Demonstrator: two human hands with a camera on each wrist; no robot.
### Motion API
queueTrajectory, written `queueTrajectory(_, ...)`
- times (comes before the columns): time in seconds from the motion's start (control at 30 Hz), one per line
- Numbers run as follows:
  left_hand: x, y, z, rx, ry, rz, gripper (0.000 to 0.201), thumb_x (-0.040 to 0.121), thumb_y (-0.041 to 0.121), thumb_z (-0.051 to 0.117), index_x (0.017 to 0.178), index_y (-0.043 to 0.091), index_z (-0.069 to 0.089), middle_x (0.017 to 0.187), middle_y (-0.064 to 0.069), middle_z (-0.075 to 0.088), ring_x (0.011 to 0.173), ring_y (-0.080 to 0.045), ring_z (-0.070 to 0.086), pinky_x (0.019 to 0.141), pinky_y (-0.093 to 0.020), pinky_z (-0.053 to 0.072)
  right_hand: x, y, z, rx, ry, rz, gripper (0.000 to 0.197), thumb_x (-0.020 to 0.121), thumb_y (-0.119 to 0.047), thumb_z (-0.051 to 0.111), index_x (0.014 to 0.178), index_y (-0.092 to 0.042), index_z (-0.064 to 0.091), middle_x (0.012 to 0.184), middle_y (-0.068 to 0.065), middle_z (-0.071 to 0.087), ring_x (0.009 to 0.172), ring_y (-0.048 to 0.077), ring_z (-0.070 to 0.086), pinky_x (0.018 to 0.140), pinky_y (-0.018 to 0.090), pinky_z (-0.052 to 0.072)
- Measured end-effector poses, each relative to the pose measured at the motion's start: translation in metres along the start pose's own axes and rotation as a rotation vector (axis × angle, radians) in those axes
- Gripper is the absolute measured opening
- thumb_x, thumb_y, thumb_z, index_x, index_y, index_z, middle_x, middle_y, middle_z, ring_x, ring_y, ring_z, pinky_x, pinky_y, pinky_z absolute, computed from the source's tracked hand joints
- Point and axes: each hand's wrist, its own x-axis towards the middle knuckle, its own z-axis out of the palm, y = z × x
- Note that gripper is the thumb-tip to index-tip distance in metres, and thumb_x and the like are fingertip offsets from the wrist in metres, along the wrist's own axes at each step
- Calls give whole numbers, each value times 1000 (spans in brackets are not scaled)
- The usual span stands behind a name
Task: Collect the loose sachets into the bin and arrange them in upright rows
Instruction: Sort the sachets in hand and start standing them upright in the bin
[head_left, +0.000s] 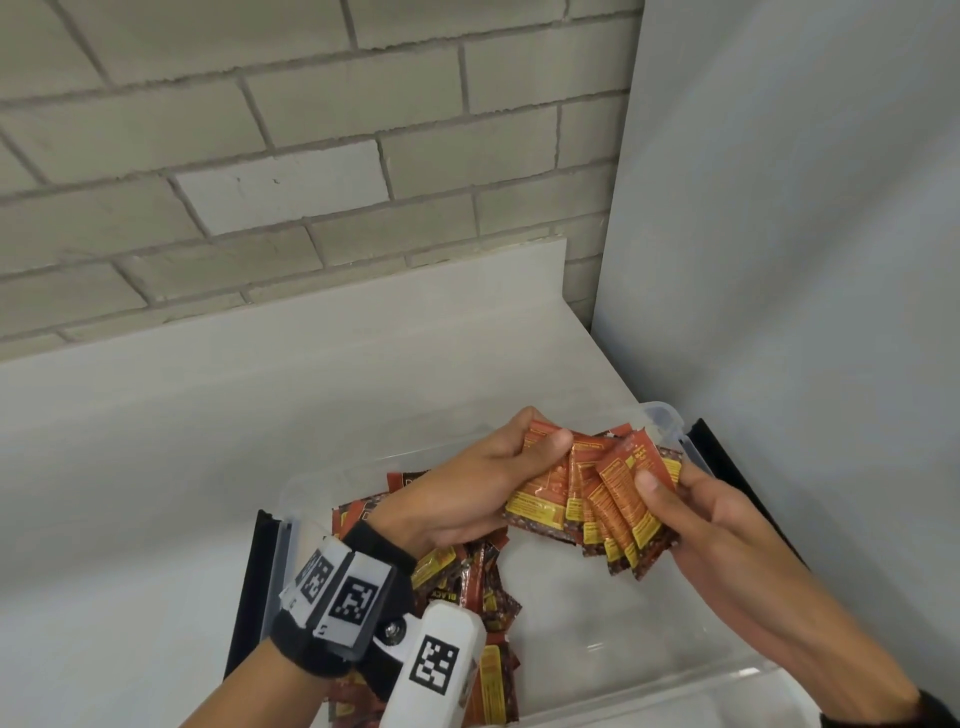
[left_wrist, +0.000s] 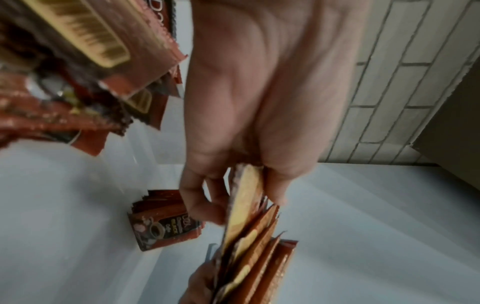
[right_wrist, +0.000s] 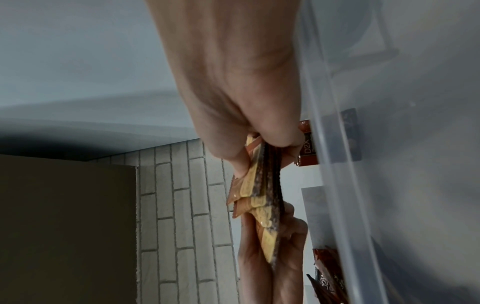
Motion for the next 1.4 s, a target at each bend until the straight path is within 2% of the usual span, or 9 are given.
queueTrajectory(0.17,0,1,6,94,-30,89,49,70,47,62,98,11,43,90,-2,67,82,-11,67,69,-22,53,0,-2,0,63,-33,27,56,68,-44,75,116,-15,68,117,10,69,111,20,64,92,26,51)
queueTrajectory(0.3,2,-1,13,239,-2,163,66,63,65,65,102,15,46,91,5,67,87,-7,65,75,-21,51,-2,-5,4,107,-55,52,38,90,-33,62,120,-10,63,115,11,69,110,21,64,88,26,53)
queueTrajectory(0.57,4,2,26,395,67,246,97,55,90,42,106,7,37,100,-6,52,91,0,55,84,-14,48,-6,-7,14,179,-50,99,38,92,-27,48,124,-12,60,117,15,68,109,31,64,76,35,58)
queueTrajectory(0.7,5,4,29,431,25,204,117,51,96,35,126,6,35,127,-9,50,114,-2,54,100,-20,44,-7,-13,18,284,-38,110,38,90,-24,49,121,-4,62,110,17,70,97,24,70,66,27,57)
queueTrajectory(0.83,2,11,34,371,1,205,97,45,87,62,112,23,35,105,3,53,96,-1,60,89,-24,49,-9,-17,21,285,-49,66,38,93,-24,46,124,-5,59,112,15,70,103,23,68,71,26,58)
queueTrajectory(0.97,1,12,36,248,-10,233,77,65,66,67,130,37,39,116,-6,59,109,-21,62,99,-40,49,-11,-18,26,270,-51,16,39,94,-25,43,128,-10,56,116,9,69,109,19,66,78,25,57)
queueTrajectory(1.17,1,15,43,171,9,279,50,87,42,46,119,4,52,126,-28,54,112,-32,57,98,-42,45,-13,-16,29,234,-46,13,56,79,-41,66,126,-13,57,113,10,70,104,20,68,73,25,57)
queueTrajectory(1.27,2,14,43,159,3,270,44,90,39,43,114,5,53,125,-27,54,111,-32,57,98,-43,46,-13,-14,29,234,-58,5,90,47,-48,90,124,-15,58,114,12,69,105,24,67,75,26,56)
queueTrajectory(1.4,2,13,47,263,14,259,44,91,40,40,120,9,53,120,-11,61,104,-18,62,87,-28,53,-13,-15,28,234,-45,29,91,40,-44,94,120,-15,62,112,14,70,102,27,68,73,30,58)
